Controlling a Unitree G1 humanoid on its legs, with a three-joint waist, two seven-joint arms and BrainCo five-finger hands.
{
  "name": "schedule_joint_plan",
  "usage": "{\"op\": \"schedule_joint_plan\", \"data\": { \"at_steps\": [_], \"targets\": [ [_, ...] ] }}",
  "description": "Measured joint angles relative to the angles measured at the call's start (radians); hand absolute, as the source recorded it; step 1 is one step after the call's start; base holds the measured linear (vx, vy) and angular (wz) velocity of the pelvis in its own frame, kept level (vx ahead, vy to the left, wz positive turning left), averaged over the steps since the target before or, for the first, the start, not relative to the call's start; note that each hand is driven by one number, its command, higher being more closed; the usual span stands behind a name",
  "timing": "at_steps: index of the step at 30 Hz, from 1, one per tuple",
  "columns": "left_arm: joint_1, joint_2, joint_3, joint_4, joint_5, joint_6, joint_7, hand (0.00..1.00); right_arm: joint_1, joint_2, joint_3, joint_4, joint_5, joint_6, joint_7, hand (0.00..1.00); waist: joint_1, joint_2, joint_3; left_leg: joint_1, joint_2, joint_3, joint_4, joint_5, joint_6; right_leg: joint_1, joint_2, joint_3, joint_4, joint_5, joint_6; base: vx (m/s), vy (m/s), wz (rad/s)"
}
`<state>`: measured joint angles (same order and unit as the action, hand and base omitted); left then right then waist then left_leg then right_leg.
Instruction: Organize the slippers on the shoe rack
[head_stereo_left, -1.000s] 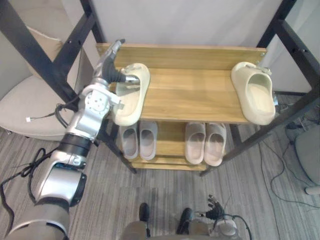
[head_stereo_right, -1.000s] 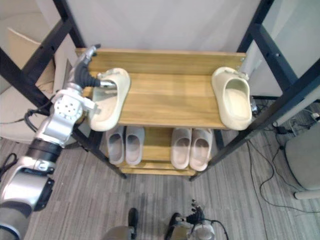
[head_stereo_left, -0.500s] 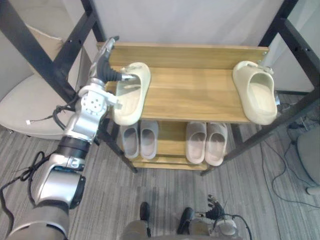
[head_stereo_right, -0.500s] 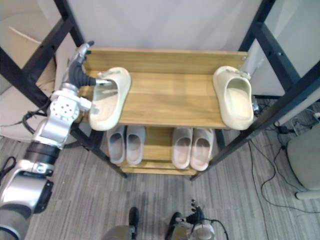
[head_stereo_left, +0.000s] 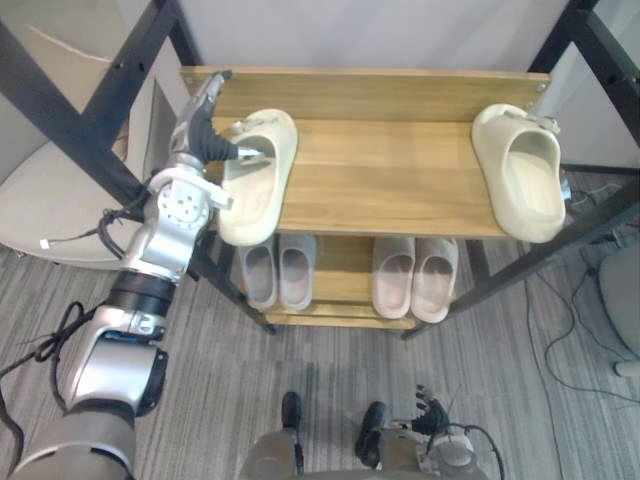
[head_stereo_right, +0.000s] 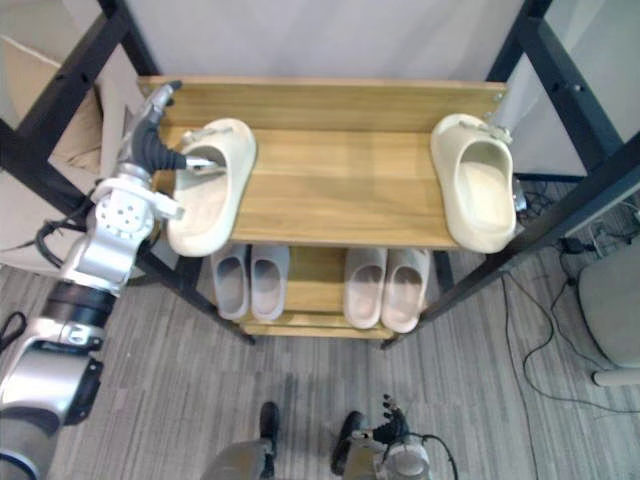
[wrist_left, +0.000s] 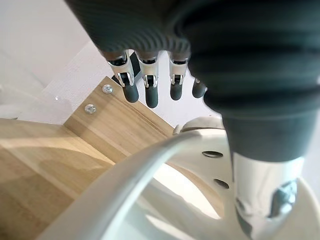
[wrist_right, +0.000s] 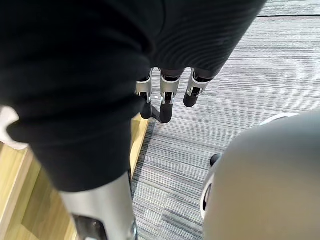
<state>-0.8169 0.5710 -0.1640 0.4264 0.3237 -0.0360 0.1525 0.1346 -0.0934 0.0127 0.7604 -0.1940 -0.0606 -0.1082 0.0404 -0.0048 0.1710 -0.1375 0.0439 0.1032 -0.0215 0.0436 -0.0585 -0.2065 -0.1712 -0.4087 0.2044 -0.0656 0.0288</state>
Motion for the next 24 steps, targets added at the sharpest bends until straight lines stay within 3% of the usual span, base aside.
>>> {"op": "schedule_joint_plan", "data": {
  "at_steps": [16,24],
  "targets": [
    [-0.073,0.023,-0.013,0.08,-0.042,0.001,0.02,1.0,-0.046,0.0,-0.001,0.02,0.0,0.001,0.001,0.0,-0.011,-0.004,0.02,0.0,0.006,0.047,-0.002,0.004,0.005,0.001,0.03,0.057,-0.084,0.073,-0.008,-0.01,0.006,-0.12],
    [-0.079,0.017,-0.032,0.1,-0.072,0.0,0.021,1.0,-0.058,-0.001,-0.001,0.025,0.0,0.001,0.001,0.0,-0.043,0.003,0.024,0.02,-0.009,0.049,-0.011,0.008,0.012,0.06,0.033,0.058,-0.179,0.126,0.005,-0.01,0.04,0.0]
  ]
}}
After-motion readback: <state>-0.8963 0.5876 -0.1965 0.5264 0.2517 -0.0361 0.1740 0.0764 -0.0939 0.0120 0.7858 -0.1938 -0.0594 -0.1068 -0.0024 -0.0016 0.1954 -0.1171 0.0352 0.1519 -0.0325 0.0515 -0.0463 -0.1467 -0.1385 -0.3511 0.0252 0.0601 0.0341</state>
